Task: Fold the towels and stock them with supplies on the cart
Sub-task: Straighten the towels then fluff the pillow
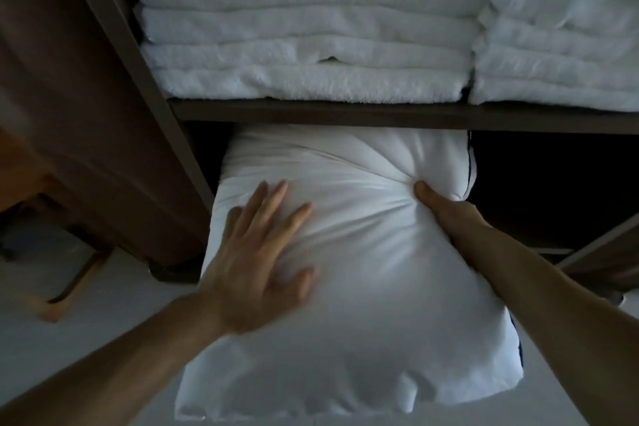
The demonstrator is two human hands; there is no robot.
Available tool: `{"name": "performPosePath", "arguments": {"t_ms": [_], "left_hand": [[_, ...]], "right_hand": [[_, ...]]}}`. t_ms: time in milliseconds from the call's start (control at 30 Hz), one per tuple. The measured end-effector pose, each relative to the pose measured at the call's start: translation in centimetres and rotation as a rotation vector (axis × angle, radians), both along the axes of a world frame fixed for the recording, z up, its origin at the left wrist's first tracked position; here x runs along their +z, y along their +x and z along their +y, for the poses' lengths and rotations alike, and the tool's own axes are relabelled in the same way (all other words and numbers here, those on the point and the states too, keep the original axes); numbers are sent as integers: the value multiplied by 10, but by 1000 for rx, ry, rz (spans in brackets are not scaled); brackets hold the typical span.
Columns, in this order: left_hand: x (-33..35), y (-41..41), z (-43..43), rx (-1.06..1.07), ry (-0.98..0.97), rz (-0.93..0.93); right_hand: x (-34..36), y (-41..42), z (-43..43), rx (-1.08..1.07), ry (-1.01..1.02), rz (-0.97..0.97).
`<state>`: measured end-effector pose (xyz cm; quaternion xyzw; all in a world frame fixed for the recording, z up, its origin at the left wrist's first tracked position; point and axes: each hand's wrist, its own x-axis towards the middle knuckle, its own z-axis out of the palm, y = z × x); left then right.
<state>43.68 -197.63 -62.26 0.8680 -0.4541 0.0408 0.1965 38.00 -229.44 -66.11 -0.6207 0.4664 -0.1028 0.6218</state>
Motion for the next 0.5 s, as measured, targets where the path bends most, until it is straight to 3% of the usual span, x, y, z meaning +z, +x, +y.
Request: {"name": "performPosePath", "arguments": {"t_ms": [133,167,500], "left_hand": [[-42,-67,53,-241,110,-504],[-46,-68,53,-243,162,-553],[-35,39,-29,-167,289,-534]], "right_hand": [[11,3,-5,-7,9,16],[13,4,-6,-11,25,1],[27,36,-55,-86,-12,-114]]}}
